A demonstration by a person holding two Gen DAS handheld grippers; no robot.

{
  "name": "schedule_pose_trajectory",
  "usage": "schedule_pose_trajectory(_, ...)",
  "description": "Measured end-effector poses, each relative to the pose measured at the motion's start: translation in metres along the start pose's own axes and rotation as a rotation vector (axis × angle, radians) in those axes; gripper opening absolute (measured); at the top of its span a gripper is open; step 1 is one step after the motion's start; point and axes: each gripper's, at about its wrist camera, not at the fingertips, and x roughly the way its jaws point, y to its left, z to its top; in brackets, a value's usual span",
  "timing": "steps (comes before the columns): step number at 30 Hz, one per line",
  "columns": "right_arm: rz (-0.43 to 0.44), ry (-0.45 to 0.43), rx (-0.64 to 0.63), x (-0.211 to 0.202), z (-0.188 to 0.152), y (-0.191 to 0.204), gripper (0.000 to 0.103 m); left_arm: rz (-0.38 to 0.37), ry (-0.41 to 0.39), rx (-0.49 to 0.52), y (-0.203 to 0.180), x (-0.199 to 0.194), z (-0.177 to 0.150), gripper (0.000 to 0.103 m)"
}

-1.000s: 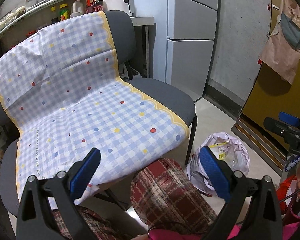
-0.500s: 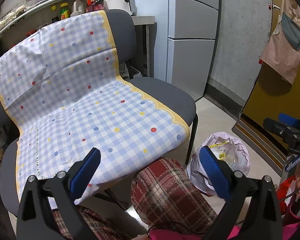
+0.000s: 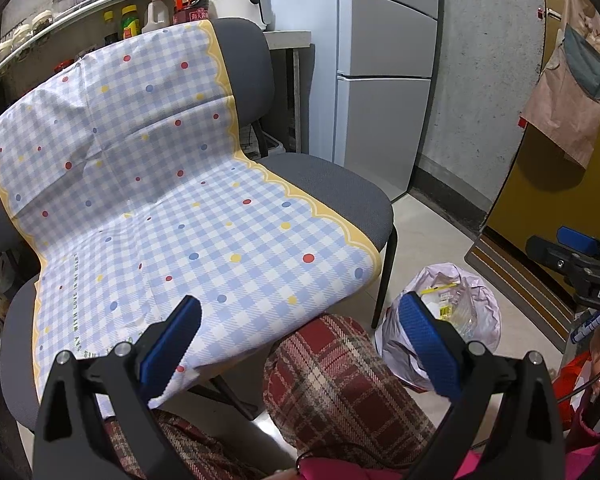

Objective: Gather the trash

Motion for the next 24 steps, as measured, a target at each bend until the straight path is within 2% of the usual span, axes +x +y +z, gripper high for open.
schedule_pose_trajectory(24, 0.0, 0.003, -0.001, 0.0014, -0.0005, -0.0037, 0.097, -0.003, 0.006, 0.001, 0.0012, 0.0001, -0.001, 0.096)
